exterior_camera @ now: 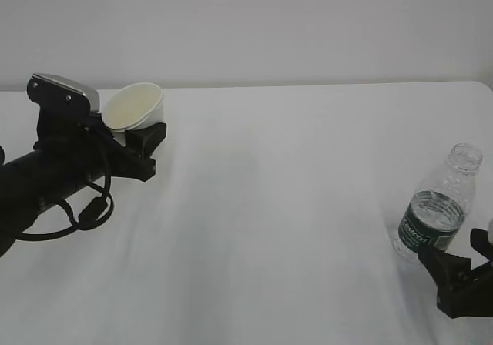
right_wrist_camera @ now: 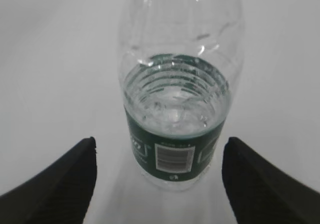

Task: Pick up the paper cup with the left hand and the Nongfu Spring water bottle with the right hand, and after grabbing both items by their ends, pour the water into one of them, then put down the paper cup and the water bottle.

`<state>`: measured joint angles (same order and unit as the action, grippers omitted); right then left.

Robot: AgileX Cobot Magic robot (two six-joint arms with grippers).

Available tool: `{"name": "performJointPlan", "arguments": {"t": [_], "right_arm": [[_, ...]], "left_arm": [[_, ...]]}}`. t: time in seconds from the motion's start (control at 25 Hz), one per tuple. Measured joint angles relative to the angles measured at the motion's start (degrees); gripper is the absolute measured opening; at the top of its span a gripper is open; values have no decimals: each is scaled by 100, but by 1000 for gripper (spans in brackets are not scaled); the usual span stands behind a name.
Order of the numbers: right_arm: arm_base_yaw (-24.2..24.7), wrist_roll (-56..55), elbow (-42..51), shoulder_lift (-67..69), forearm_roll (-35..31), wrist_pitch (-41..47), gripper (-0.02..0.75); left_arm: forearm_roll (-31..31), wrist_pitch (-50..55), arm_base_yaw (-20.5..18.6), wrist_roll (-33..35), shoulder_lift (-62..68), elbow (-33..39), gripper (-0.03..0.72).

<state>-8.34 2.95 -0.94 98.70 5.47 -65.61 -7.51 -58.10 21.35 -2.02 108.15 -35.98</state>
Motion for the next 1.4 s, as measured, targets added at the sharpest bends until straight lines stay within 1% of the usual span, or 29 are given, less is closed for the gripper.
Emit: {"name": "performJointPlan", "arguments": {"t": [0.52,1.0,1.4], "right_arm": [[0,0,-270,14,-77,-22,587],[0,11,-682,985,-81,-34,587],[0,11,-1097,1087,9,-34,587]], "left_arm": [[-59,-23,0,0,0,0,432],[-72,-55,0,0,0,0,431],[-72,-55,0,0,0,0,430]]}}
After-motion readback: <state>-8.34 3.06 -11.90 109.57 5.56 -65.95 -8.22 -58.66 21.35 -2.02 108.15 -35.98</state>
